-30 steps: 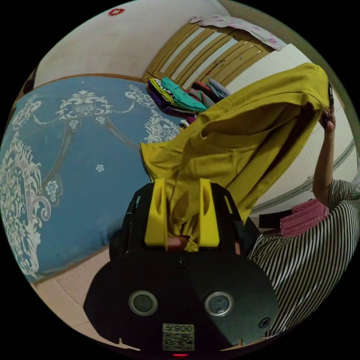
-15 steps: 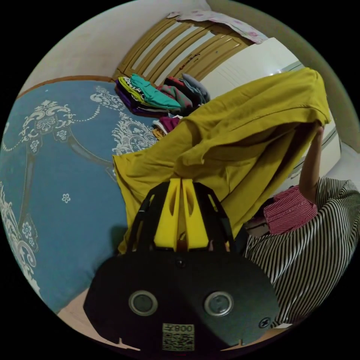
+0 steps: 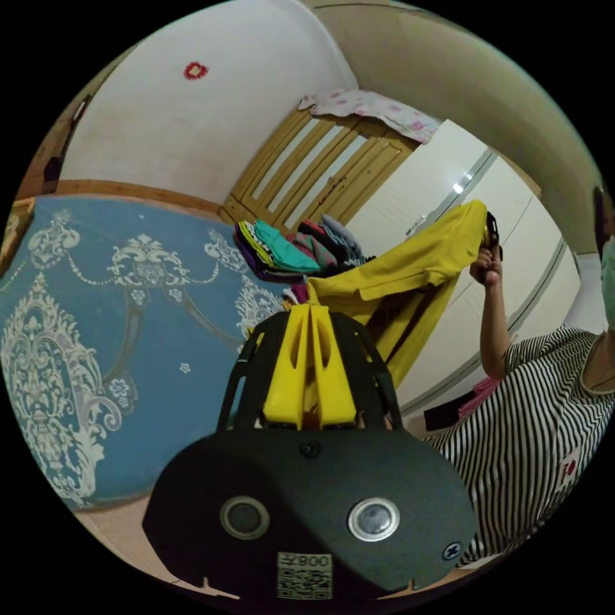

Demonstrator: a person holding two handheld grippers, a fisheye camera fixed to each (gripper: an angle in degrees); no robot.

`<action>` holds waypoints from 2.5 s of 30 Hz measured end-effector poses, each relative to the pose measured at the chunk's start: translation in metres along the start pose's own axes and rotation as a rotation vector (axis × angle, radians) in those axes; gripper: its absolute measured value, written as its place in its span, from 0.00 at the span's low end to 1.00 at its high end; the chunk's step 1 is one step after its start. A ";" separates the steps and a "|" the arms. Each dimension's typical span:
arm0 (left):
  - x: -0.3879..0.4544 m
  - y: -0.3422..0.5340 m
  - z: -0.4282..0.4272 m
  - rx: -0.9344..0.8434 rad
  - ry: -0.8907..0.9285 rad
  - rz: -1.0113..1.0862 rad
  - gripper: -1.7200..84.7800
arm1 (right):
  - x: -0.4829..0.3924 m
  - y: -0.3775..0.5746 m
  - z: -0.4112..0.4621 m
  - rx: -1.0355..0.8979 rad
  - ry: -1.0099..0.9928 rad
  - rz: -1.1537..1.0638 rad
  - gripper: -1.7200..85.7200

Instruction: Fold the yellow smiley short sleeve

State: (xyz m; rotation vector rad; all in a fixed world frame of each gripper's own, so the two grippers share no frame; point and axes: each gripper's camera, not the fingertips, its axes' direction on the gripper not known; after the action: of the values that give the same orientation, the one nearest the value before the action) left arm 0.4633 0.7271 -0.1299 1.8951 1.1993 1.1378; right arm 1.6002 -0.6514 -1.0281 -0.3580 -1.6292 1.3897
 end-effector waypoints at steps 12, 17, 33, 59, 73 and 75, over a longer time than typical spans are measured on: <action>0.225 -0.123 -0.052 0.313 -0.242 0.182 0.02 | -0.001 0.008 -0.042 0.093 0.062 -0.011 0.02; 0.341 -0.172 -0.081 0.476 -0.354 0.305 0.02 | -0.007 -0.002 -0.052 0.126 0.046 -0.055 0.02; 0.622 -0.284 -0.128 0.775 -0.574 0.671 0.02 | -0.039 -0.082 -0.075 0.250 0.000 -0.375 0.02; 0.314 -0.588 -0.035 0.457 -0.830 0.510 0.02 | 0.280 -0.349 0.107 0.038 0.241 -0.299 0.02; -0.345 -0.709 0.191 -0.248 -0.812 -0.076 0.04 | 0.812 -0.504 0.406 -0.533 0.570 0.339 0.02; -0.415 -0.687 0.192 -0.286 -0.794 -0.170 0.06 | 0.869 -0.506 0.427 -0.581 0.631 0.443 0.02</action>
State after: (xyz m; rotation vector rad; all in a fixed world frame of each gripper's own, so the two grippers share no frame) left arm 0.2808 0.6108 -0.9258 1.7159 0.6814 0.3557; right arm 0.9806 -0.4469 -0.1517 -1.4138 -1.4158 0.9162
